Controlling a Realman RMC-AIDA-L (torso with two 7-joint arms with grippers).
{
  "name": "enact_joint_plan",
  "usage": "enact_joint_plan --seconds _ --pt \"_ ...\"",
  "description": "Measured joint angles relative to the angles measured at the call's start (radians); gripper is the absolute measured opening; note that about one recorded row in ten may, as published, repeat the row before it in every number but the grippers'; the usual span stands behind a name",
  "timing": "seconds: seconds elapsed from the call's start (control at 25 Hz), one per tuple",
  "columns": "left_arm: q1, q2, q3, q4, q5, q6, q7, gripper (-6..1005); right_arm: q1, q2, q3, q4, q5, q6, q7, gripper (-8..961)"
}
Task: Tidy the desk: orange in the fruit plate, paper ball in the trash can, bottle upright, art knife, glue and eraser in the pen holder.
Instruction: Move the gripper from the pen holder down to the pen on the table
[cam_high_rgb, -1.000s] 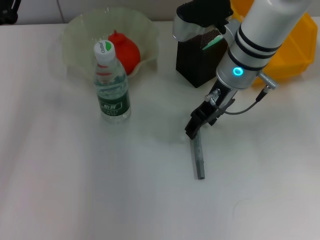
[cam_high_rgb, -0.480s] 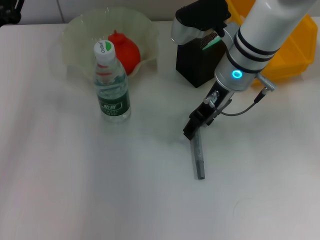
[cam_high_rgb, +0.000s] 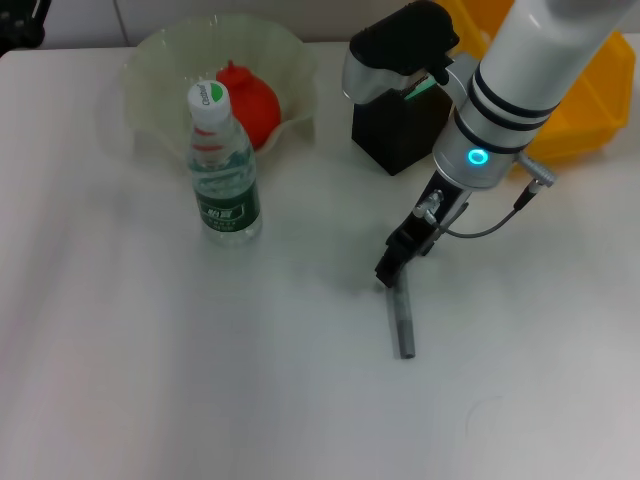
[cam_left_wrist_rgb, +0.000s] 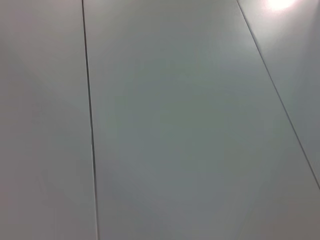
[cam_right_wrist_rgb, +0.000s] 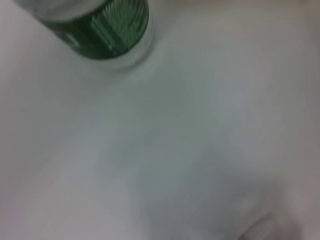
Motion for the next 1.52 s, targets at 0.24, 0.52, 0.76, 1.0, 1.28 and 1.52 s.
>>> enact_joint_plan --seconds 0.24,0.52,0.76,1.0,1.28,1.52 --pt "-0.010 0.000 0.000 -0.011 0.000 0.001 0.003 618 0.008 0.000 -0.023 -0.001 0.000 -0.003 0.007 619" --pt "-0.011 0.000 0.000 -0.012 0.000 -0.002 0.003 618 0.006 0.000 -0.024 0.000 0.000 -0.004 0.006 614" --pt "-0.011 0.000 0.000 -0.012 0.000 -0.005 0.003 618 -0.001 0.000 -0.019 0.000 0.000 -0.006 0.010 610" --pt "-0.014 0.000 0.000 -0.012 0.000 -0.005 0.003 618 -0.002 0.000 -0.018 0.000 0.000 -0.006 0.011 606" --pt "-0.021 0.000 0.000 -0.015 0.000 -0.005 0.004 618 -0.003 0.000 -0.024 0.000 0.000 -0.007 0.013 470" --pt "-0.024 0.000 0.000 -0.018 0.000 -0.004 0.004 618 -0.004 -0.001 -0.020 0.000 0.000 -0.008 0.013 341"
